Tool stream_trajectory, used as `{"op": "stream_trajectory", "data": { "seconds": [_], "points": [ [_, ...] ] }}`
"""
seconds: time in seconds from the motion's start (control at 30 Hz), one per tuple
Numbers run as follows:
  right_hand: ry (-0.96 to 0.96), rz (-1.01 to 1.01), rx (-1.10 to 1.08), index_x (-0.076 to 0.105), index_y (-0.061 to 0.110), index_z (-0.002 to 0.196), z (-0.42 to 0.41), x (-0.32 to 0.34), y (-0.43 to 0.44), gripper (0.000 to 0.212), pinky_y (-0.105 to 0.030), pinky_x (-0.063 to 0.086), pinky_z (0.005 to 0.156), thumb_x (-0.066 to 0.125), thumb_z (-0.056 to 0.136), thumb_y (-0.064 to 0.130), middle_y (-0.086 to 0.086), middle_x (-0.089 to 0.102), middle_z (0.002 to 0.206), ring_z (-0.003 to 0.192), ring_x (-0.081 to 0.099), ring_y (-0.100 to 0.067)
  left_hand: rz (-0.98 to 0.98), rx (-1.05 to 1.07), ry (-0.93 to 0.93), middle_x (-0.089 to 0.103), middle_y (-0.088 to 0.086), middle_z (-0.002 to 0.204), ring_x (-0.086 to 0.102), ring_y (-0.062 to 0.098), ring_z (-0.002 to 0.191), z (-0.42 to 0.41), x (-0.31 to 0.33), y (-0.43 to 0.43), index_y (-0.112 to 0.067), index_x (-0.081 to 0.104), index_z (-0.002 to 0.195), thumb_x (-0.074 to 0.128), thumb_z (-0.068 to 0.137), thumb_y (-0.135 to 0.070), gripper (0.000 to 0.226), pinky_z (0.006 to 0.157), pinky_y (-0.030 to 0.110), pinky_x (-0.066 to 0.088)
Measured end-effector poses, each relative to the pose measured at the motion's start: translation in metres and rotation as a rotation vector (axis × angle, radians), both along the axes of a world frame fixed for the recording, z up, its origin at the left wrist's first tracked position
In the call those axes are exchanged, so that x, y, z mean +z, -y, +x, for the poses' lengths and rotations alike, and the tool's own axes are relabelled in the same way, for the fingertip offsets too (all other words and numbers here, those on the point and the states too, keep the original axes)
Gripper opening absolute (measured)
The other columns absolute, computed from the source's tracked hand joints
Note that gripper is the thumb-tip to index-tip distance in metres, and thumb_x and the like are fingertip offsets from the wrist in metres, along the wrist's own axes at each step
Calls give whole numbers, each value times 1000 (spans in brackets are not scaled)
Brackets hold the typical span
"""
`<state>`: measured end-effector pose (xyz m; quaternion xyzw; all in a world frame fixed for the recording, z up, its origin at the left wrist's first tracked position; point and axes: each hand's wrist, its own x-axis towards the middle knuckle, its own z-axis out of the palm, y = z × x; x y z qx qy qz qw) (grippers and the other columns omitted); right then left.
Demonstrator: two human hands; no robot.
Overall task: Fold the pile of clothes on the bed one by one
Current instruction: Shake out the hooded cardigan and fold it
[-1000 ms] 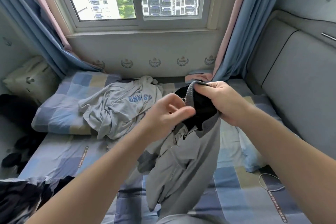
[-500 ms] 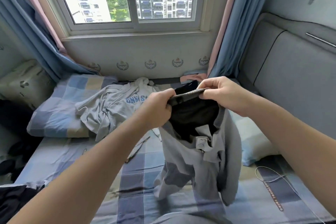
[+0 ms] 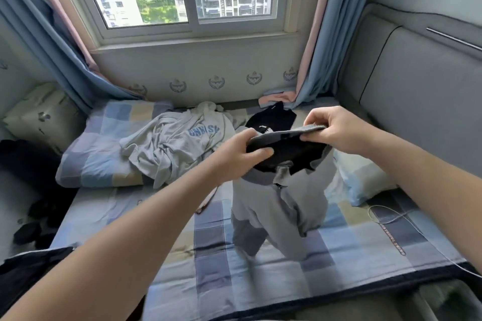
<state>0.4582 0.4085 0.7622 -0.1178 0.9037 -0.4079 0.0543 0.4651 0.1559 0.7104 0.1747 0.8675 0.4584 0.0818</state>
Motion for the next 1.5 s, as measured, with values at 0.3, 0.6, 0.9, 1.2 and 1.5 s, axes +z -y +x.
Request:
{"op": "stream_trajectory", "data": {
  "seconds": [0.3,0.6,0.9,1.2,1.5],
  "points": [
    [-183,621,-15,58,17,88,33,-7,40,18,-40,49,75,56,82,-1,-1,49,88,88,53,-27,-600,103,-167,59,9,83,51,27,79,22,26,61,-6,58,84,46,77,5,18,53,25,33],
    [-58,433,-162,53,15,87,56,6,49,12,-35,48,64,50,86,3,-11,56,95,79,54,-25,11,440,-85,45,2,57,42,22,64,68,58,64,-16,48,53,38,60,-19,13,60,35,31],
    [360,-446,19,61,6,126,110,10,-20,29,-51,50,94,62,98,17,-25,68,114,100,64,-35,-302,261,-139,71,6,96,65,22,90,172,82,38,-18,70,105,68,62,-74,71,84,41,52],
    [214,-169,382,64,2,113,144,49,-97,29,-33,52,81,68,86,-9,-11,69,96,86,64,-18,-703,129,-11,66,-8,73,63,18,71,206,118,-2,-32,66,78,75,48,-58,40,67,33,55],
    [63,-198,101,77,12,94,107,24,-145,29,-39,47,75,67,95,40,-13,69,86,77,60,-22,-71,375,-31,52,-14,57,44,7,56,166,82,0,-15,61,77,60,100,-15,23,54,20,35]
  ]
}}
